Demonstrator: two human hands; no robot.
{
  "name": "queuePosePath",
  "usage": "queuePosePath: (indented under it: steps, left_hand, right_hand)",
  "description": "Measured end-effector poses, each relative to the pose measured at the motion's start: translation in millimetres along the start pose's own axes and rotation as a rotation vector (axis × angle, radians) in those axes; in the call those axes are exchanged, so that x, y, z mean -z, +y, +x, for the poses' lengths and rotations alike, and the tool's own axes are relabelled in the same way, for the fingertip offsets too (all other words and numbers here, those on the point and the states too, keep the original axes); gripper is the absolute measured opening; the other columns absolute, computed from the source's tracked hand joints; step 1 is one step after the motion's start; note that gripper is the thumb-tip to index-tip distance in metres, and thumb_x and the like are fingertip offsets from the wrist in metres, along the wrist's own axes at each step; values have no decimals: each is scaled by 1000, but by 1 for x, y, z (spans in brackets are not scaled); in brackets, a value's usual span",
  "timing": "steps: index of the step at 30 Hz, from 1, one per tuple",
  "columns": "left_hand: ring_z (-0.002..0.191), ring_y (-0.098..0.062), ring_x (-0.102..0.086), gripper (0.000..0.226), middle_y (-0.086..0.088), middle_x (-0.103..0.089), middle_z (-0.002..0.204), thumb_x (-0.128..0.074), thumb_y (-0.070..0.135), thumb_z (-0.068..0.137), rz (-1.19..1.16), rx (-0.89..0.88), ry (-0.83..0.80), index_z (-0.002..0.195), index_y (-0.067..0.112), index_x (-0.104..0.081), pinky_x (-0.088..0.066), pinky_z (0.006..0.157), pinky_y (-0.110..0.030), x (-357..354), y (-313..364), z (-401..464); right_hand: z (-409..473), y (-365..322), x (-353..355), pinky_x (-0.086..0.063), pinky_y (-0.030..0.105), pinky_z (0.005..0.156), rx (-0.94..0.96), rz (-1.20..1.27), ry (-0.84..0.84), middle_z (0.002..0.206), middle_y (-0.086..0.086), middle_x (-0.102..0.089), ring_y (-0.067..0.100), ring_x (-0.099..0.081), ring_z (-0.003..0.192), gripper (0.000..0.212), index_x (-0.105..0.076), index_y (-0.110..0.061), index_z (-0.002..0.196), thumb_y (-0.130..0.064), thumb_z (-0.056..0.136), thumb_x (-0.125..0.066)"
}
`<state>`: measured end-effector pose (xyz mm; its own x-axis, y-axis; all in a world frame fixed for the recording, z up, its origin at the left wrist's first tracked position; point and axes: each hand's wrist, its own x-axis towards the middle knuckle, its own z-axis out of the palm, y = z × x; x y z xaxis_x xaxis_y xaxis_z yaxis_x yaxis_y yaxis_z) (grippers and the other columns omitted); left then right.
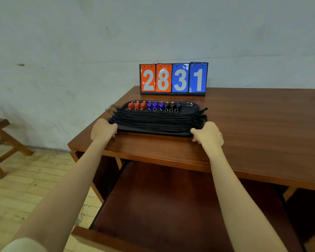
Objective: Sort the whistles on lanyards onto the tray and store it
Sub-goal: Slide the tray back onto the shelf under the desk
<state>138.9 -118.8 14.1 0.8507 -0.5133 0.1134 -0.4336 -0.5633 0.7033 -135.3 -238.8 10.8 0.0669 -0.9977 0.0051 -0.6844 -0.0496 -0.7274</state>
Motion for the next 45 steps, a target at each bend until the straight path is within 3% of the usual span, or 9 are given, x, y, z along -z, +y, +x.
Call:
queuePosePath:
  steps: [6, 13, 19, 21, 23, 28, 33, 37, 45]
  left_hand:
    - [55, -16, -65, 13, -8, -69, 71, -55, 7, 85, -163, 68, -6, 91, -2, -62, -53, 61, -28, 7, -4, -12]
    - [53, -14, -61, 21, -3, -64, 62, -51, 10, 92, -264, 117, 3, 100, -5, -62, -49, 53, -23, 18, -15, -44]
    - [66, -23, -71, 21, -18, -69, 86, -51, 7, 94, -529, 155, -7, 107, -7, -58, -60, 71, -34, 33, -35, -92]
    - [74, -27, -72, 6, -22, -65, 100, -51, 1, 92, -662, 167, 11, 90, 4, -56, -59, 76, -38, 38, -37, -110]
    - [85, -31, -70, 17, -23, -61, 104, -49, -5, 92, -814, 210, -11, 85, 11, -49, -59, 78, -37, 43, -38, -127]
    - [86, -25, -71, 28, -22, -64, 107, -53, -5, 90, -965, 274, -61, 118, -6, -50, -61, 71, -31, 48, -57, -155]
    - [81, -24, -71, 13, -17, -67, 91, -52, -6, 90, -1021, 203, -50, 84, 4, -58, -59, 78, -35, 57, -61, -197]
    - [73, -18, -68, 12, -11, -66, 83, -50, -5, 91, -1013, 139, -24, 87, 1, -60, -60, 75, -31, 60, -68, -227]
    - [82, -24, -66, 21, -8, -63, 77, -49, 0, 92, -1056, 77, 99, 80, 14, -59, -58, 67, -23, 64, -86, -284]
  right_hand:
    - [-15, 5, 7, -59, 30, 62, -49, 128, -19, 54, -2, -68, 9, -62, 44, 22, -71, -5, 79, -23, 86, -60]
    - [-55, 18, 21, -55, 23, 50, -6, 152, -24, 55, 1, -68, 10, -61, 43, 28, -69, -3, 70, -20, 89, -57]
    - [-95, 39, 27, -60, 41, 68, -89, 505, -39, 62, 17, -67, 30, -71, 62, 25, -52, -2, 67, -11, 90, -56]
    - [-110, 48, 28, -59, 35, 60, -97, 596, -49, 65, 20, -67, 30, -70, 61, 20, -51, 2, 75, -9, 92, -53]
    - [-123, 57, 30, -57, 29, 50, -84, 663, -62, 67, 21, -67, 27, -71, 59, 13, -52, 3, 98, -8, 93, -52]
    - [-150, 78, 32, -54, 24, 46, -52, 717, -35, 70, 22, -67, 19, -70, 51, 25, -54, 14, 109, -6, 94, -50]
    - [-180, 93, 40, -55, 24, 49, 12, 743, 57, 72, 23, -68, 20, -70, 53, 19, -59, 9, 91, -7, 95, -49]
    - [-206, 104, 48, -57, 28, 54, 42, 760, 127, 65, 20, -66, 20, -70, 52, 27, -54, -1, 69, -10, 95, -51]
    - [-257, 126, 56, -51, 23, 47, 72, 806, 259, 57, 11, -62, 15, -64, 46, 19, -54, -3, 80, -14, 94, -49]
